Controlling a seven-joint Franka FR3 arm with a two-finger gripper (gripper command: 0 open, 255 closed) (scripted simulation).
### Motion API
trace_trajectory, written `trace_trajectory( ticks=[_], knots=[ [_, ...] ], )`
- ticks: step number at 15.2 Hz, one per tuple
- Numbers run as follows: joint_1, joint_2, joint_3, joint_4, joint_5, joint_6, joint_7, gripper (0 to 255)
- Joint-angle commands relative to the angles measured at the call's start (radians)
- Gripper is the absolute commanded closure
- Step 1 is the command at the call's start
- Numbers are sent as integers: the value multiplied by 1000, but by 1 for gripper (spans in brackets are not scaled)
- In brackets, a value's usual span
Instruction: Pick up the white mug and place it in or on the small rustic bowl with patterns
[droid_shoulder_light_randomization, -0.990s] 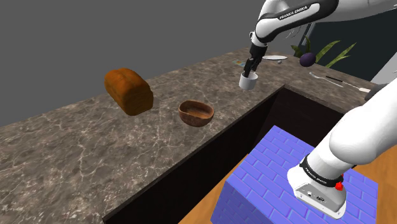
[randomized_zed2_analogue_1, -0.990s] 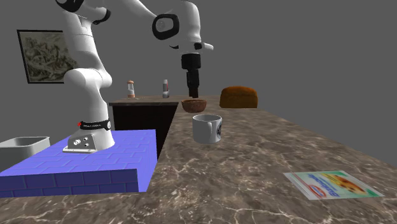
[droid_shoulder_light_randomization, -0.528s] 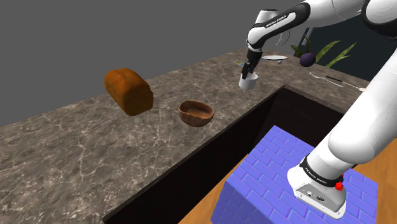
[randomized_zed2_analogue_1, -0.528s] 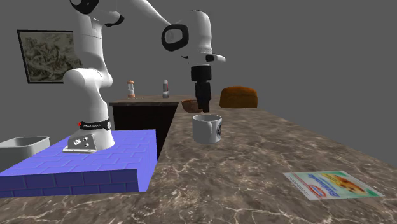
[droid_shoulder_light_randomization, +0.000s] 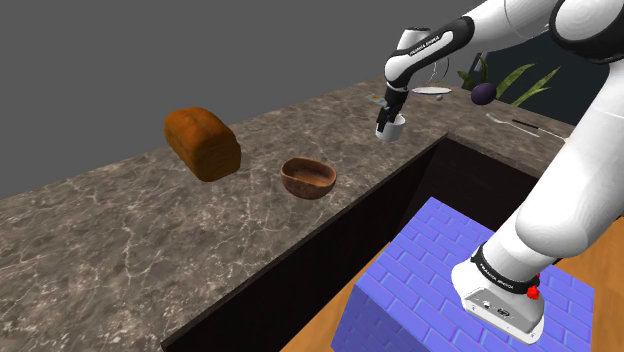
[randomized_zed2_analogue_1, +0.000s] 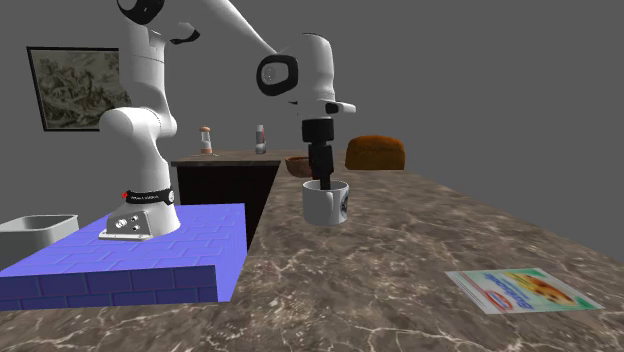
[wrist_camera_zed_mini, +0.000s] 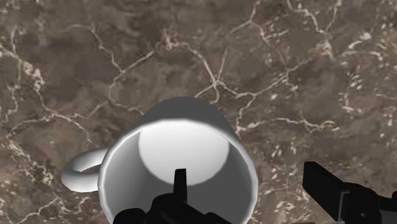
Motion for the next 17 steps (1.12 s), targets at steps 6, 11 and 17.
trace_trajectory(
  ticks=[6, 11, 17],
  knots=[
    [0, 1, 0, -2, 0, 3, -1, 255],
    [0, 1, 0, -2, 0, 3, -1, 255],
    [1, -15, -1, 8, -6, -22, 4, 255]
  ],
)
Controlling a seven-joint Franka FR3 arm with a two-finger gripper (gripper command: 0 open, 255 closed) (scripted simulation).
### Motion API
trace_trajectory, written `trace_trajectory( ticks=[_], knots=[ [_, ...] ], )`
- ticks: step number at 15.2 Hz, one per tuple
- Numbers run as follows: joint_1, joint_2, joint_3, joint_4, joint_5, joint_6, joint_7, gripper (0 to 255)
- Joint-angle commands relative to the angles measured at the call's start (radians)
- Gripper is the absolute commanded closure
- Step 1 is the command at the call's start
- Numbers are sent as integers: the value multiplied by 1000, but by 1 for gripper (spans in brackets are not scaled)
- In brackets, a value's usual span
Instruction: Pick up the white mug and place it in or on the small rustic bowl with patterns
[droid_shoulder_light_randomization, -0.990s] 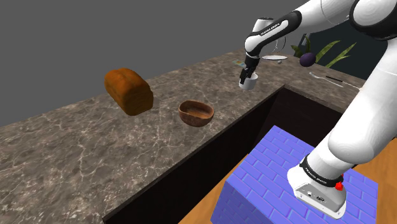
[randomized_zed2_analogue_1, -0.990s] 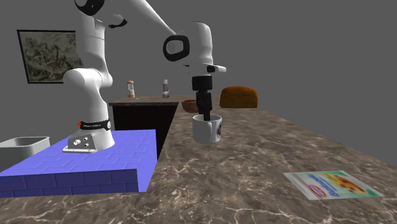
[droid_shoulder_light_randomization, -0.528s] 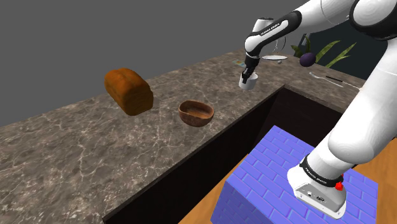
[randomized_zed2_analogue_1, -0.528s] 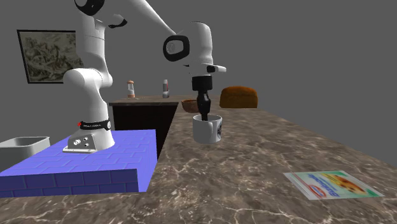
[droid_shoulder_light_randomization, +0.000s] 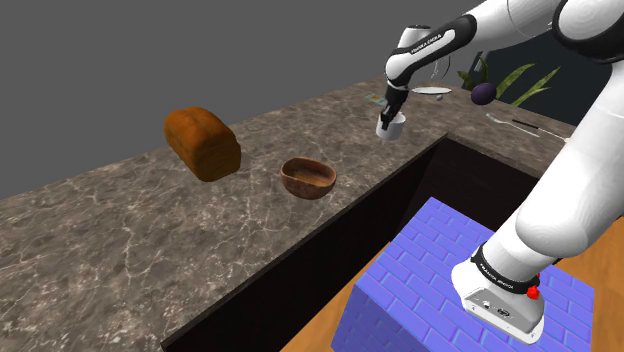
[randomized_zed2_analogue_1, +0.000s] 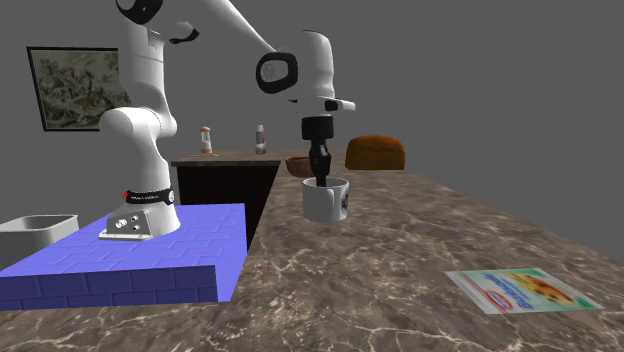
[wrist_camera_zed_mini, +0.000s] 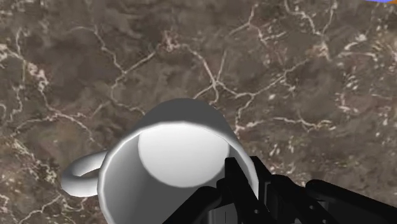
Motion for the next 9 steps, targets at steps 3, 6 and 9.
trace_trajectory(
  ticks=[3, 6, 9],
  knots=[
    [2, -27, -1, 23, -11, -48, 7, 255],
    [3, -48, -2, 41, -20, -87, 12, 255],
    [4, -67, -2, 62, -27, -125, 17, 255]
  ],
)
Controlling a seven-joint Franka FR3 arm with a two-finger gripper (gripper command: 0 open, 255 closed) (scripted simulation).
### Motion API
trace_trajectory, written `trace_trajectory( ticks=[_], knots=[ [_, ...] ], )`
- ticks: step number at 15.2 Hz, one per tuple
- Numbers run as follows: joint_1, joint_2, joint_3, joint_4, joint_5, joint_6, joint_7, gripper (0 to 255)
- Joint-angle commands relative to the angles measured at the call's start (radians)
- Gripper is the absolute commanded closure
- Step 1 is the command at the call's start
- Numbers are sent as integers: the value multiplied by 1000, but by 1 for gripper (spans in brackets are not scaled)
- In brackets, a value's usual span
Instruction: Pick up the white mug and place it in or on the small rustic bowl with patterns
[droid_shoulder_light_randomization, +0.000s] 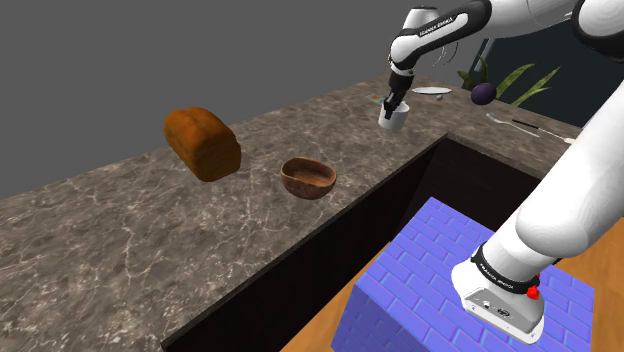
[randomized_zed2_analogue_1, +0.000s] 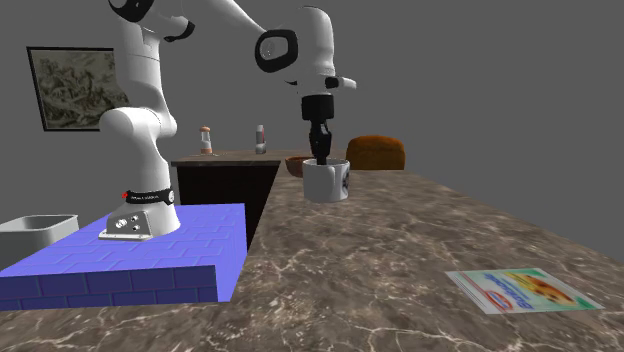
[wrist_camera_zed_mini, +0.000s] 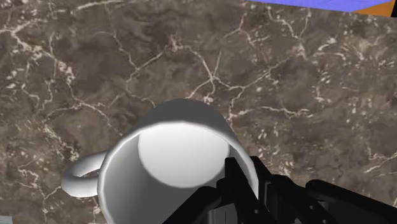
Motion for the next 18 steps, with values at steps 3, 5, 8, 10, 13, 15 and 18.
trace_trajectory(
  ticks=[3, 5, 8, 10, 13, 15, 18],
  knots=[
    [2, -23, 0, 30, -8, -53, 6, 255],
    [2, -34, 1, 47, -12, -79, 8, 255],
    [3, -47, 1, 72, -17, -118, 10, 255],
    [3, -56, 2, 90, -19, -144, 12, 255],
    [4, -66, 2, 119, -22, -183, 13, 255],
    [4, -72, 3, 140, -24, -209, 14, 255],
    [5, -79, 4, 168, -26, -244, 15, 255]
  ],
)
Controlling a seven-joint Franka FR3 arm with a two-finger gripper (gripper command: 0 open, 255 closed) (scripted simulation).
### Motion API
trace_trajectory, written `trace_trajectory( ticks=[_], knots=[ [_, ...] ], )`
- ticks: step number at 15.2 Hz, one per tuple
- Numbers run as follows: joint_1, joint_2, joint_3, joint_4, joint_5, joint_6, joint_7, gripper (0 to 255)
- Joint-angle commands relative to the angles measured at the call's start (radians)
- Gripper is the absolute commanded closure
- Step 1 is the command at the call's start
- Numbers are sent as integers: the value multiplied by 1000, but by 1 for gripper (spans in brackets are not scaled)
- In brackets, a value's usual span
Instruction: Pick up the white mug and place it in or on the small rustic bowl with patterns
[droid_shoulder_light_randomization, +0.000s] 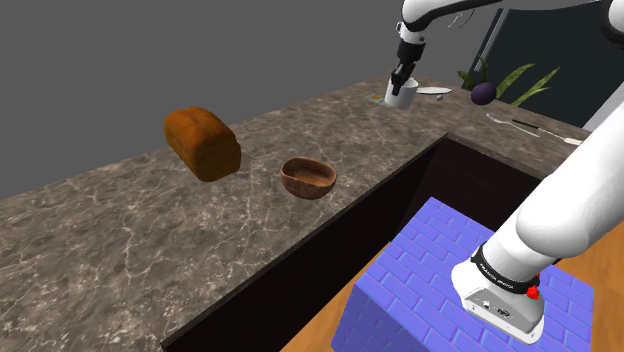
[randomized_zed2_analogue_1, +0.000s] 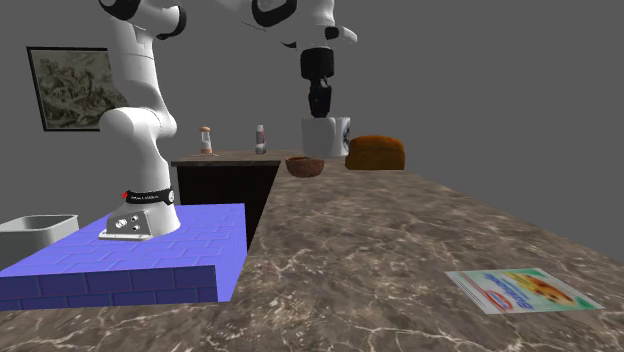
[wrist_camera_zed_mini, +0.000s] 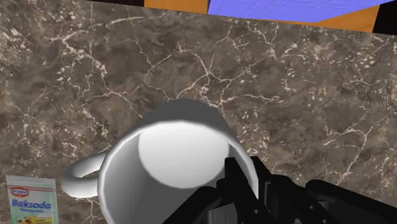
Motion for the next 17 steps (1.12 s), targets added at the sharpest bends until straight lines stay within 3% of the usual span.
trace_trajectory(
  ticks=[1, 9, 17],
  knots=[
    [12, -15, 13, -4, -6, -12, 26, 255],
    [96, -124, 122, -111, -38, -20, 232, 255],
    [177, -169, 241, -145, -34, -42, 431, 255]
  ],
)
